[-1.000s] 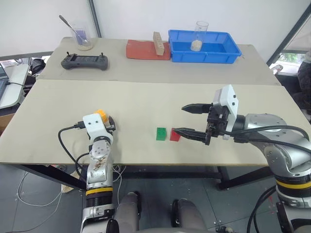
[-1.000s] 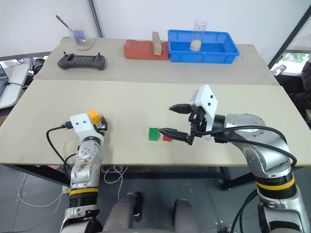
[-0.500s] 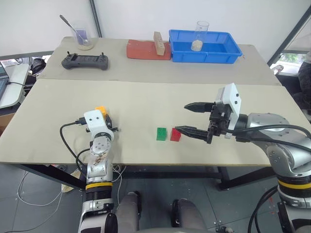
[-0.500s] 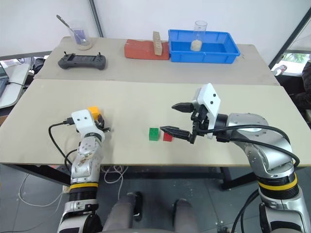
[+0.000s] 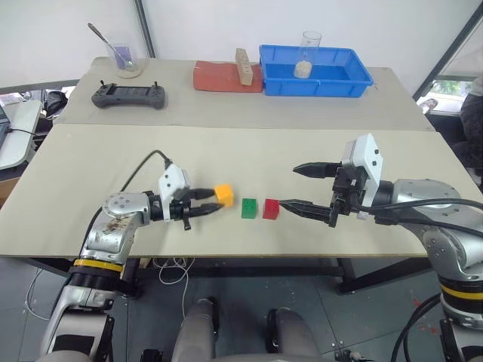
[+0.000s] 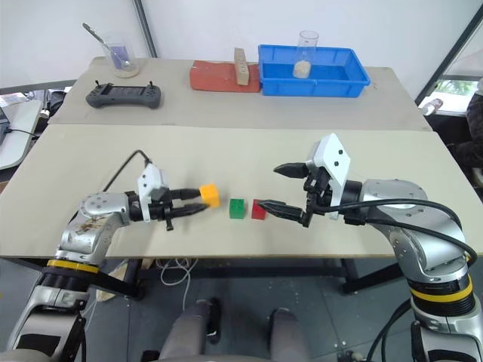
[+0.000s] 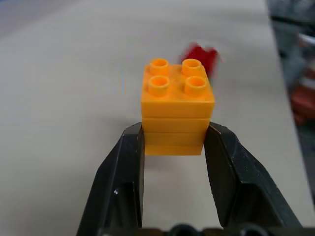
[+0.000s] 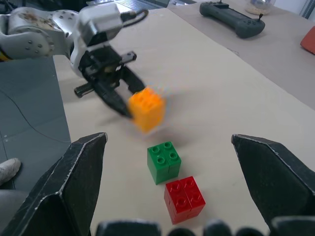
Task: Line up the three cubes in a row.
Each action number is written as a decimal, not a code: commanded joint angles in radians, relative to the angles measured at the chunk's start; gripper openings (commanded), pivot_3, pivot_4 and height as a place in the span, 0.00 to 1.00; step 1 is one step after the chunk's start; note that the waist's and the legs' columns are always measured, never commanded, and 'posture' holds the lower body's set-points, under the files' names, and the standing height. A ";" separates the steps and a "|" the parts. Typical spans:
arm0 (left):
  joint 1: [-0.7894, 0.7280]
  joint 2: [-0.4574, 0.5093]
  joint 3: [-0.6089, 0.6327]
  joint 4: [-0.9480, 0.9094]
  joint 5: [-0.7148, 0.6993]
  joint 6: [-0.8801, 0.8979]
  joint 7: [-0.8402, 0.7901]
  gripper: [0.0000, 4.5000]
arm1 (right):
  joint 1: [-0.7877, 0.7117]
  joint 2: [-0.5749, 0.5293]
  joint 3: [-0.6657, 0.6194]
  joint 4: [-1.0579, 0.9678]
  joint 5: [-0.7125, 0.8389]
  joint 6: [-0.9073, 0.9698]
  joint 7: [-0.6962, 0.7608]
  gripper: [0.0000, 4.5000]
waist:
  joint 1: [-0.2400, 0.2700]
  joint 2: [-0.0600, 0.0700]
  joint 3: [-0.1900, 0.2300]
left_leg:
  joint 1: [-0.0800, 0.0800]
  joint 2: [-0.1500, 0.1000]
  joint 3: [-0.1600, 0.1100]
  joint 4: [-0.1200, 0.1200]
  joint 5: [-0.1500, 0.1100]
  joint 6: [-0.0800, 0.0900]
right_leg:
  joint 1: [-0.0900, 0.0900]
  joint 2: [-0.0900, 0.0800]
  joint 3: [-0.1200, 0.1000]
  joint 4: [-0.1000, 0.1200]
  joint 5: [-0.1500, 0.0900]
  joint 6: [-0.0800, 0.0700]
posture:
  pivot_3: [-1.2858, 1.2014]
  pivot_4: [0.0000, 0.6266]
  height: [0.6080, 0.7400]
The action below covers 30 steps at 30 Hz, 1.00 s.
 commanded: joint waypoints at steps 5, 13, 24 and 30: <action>-0.162 -0.057 -0.046 0.350 0.098 -0.265 -0.121 0.28 | 0.039 -0.017 -0.064 -0.074 0.033 0.007 -0.021 1.00 | 0.002 0.000 0.000 | -0.001 0.000 0.000 0.001 0.000 0.000 | 0.000 0.000 0.000 0.000 0.000 0.000 | 0.52 0.24 1.00; -0.268 -0.106 -0.035 0.574 0.151 -0.410 -0.129 0.28 | 0.060 -0.032 -0.090 -0.107 0.054 0.030 -0.042 1.00 | 0.002 0.000 0.000 | 0.000 0.000 -0.001 0.003 0.000 0.001 | 0.001 0.000 -0.001 0.001 0.000 0.001 | 0.52 0.24 1.00; -0.305 -0.084 -0.025 0.650 0.167 -0.450 -0.197 0.28 | 0.036 -0.040 -0.083 -0.118 0.078 0.056 -0.065 1.00 | -0.003 0.000 0.000 | 0.000 0.000 -0.001 0.003 0.000 0.001 | 0.001 0.001 0.000 0.002 0.000 0.001 | 0.52 0.24 1.00; -0.318 -0.073 -0.022 0.671 0.174 -0.443 -0.217 0.28 | 0.035 -0.038 -0.074 -0.111 0.074 0.051 -0.065 1.00 | -0.006 0.000 0.000 | 0.000 0.001 -0.002 0.003 0.001 0.001 | 0.001 0.002 0.000 0.003 0.000 0.001 | 0.52 0.24 1.00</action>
